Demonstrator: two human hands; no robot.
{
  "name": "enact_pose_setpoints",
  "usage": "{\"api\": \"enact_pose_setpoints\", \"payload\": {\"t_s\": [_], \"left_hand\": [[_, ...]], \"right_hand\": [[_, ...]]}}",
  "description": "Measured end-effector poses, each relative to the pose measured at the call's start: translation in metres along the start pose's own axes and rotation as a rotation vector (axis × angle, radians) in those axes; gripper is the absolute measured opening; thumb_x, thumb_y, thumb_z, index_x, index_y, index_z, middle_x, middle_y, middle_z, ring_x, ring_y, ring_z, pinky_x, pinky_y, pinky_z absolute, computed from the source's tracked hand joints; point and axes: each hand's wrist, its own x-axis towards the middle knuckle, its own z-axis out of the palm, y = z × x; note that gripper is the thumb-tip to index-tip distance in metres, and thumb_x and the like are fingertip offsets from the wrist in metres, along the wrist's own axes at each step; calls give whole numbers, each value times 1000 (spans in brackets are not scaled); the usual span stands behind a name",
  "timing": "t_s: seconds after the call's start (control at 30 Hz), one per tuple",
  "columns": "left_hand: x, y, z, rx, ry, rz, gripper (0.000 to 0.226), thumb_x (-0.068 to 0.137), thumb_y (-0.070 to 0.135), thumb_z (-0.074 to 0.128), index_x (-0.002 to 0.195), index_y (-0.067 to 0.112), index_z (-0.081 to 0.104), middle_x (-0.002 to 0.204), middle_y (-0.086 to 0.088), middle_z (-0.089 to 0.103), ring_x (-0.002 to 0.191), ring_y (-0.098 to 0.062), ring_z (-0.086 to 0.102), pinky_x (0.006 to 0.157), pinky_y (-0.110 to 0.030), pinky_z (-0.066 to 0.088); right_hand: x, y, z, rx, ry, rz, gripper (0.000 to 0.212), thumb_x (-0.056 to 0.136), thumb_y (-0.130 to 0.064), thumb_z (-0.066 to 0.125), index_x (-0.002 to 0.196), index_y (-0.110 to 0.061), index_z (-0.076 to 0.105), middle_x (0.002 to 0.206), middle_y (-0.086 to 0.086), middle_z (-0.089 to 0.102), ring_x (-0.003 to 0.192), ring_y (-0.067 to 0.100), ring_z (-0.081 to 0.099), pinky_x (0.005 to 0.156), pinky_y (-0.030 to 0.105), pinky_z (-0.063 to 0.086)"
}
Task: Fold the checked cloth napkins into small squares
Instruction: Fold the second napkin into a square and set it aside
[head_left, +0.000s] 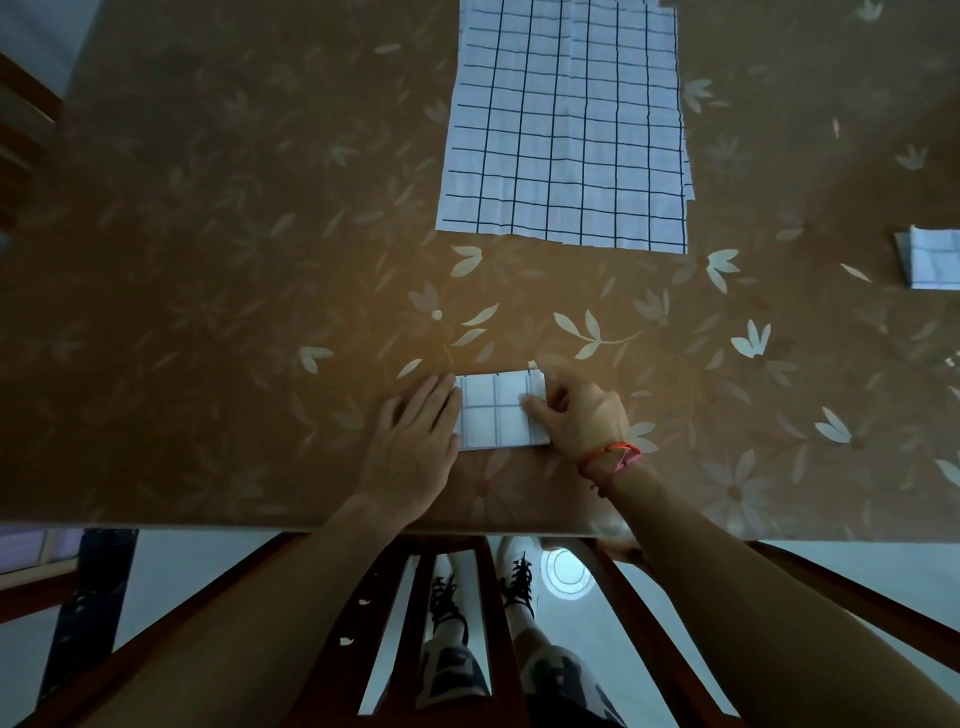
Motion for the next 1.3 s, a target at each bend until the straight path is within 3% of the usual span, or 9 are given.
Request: {"api": "enact_pose_setpoints", "payload": {"t_s": [0.07,0.17,0.23,0.33,0.43,0.6,0.8,1.03,1.3], "left_hand": [[0,0,0,9,1,0,49,95,27,44,140,7,46,151,-9,40,142,-22,33,102,-45,37],[-1,0,0,14,-1,10,51,96,26,40,143,6,41,155,-10,34,145,-22,28,105,-44,35],[-2,-1,0,8,-2,10,52,96,26,35,144,5,40,156,-9,32,146,-21,25,107,-44,32],[-2,-2,3,2,9,18,51,98,25,36,145,5,40,155,-10,34,145,-20,27,107,-44,32],[-3,-5,6,7,6,33,51,102,29,31,147,5,36,156,-9,33,146,-20,26,107,-46,32],[-5,-4,10,30,-14,12,55,103,33,24,151,6,28,159,-9,25,148,-20,20,112,-51,26],[-6,-4,9,32,-36,15,58,105,36,12,151,5,27,159,-10,24,148,-20,18,112,-53,24],[-5,-4,8,42,-51,7,54,102,29,29,150,6,28,160,-10,22,148,-20,17,111,-55,25],[-4,0,5,36,-77,-17,55,101,30,24,151,7,28,160,-8,23,148,-19,18,112,-54,24]], "right_hand": [[-6,-3,-1,-63,111,-72,29,83,-53,56,96,-27,55,86,-8,59,73,19,60,62,34,54],[-15,-12,9,-136,274,-395,27,86,-36,55,104,-16,59,103,4,56,88,22,56,67,38,52],[-22,-21,22,-200,261,-587,35,85,-28,51,114,-10,59,118,12,57,108,30,55,85,43,52],[-29,-31,43,-287,165,-696,50,95,-28,30,133,-3,48,143,19,43,135,33,39,108,42,34],[-28,-33,55,-324,59,-669,59,101,-30,7,143,2,33,152,20,28,144,31,21,116,45,26],[-21,-29,63,-415,7,-662,55,99,-26,32,146,2,26,155,19,21,146,30,14,116,46,25],[-20,-27,62,-485,-7,-671,58,99,-33,30,146,3,25,154,20,21,145,31,15,117,46,22],[-10,1,40,-540,-47,-614,67,97,-44,30,146,1,25,154,19,22,144,30,20,117,44,24],[-9,16,26,-588,-79,-544,70,98,-49,24,147,1,23,155,19,21,144,31,21,116,46,26]]}}
